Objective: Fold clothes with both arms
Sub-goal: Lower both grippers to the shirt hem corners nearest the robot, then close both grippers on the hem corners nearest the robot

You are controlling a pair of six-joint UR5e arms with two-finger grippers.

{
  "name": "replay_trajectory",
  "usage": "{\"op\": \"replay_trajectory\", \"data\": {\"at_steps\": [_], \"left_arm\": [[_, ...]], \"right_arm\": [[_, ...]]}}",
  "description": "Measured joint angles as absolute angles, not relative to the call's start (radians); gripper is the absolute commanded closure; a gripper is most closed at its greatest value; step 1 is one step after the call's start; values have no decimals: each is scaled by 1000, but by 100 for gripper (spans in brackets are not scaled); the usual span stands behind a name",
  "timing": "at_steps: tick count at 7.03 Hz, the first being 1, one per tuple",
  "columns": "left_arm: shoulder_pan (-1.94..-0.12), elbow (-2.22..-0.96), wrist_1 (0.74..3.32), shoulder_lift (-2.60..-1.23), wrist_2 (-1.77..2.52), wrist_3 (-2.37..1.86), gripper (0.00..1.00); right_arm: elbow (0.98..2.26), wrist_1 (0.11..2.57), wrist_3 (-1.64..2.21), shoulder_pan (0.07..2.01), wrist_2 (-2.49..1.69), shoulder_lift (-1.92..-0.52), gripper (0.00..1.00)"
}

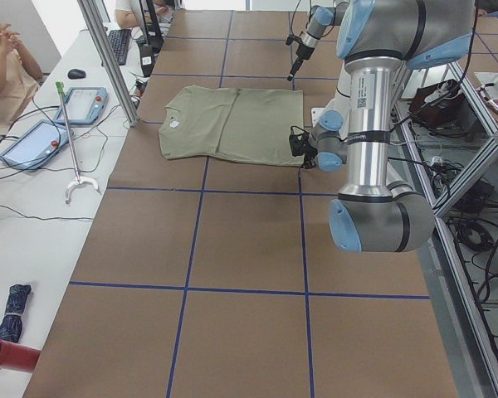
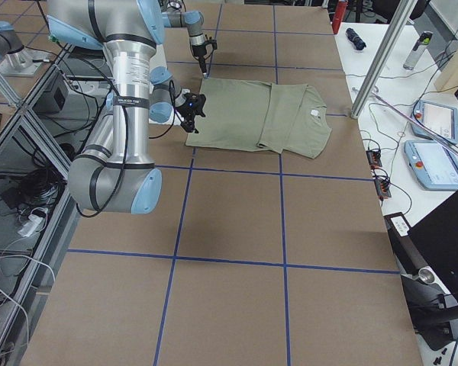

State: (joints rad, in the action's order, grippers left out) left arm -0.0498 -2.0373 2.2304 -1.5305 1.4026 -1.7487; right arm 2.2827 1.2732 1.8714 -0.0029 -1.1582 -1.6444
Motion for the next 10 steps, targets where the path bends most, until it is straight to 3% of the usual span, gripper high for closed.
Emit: {"op": "replay_trajectory", "data": {"at_steps": [6, 7, 9, 10], "left_arm": [[-46, -2026, 2230, -1540, 1402, -1747, 43], [-45, -2025, 2229, -1540, 1402, -1744, 58], [-44, -2025, 2229, -1540, 1402, -1742, 99], [-43, -2025, 2229, -1540, 1402, -1742, 100]], "right_arm": [[2278, 1273, 1871, -4, -1155, -1644, 8], [2277, 1273, 1871, -5, -1155, -1644, 8], [2274, 1273, 1872, -7, -1154, -1644, 8], [2262, 1273, 1876, -12, -1148, -1643, 14]]}}
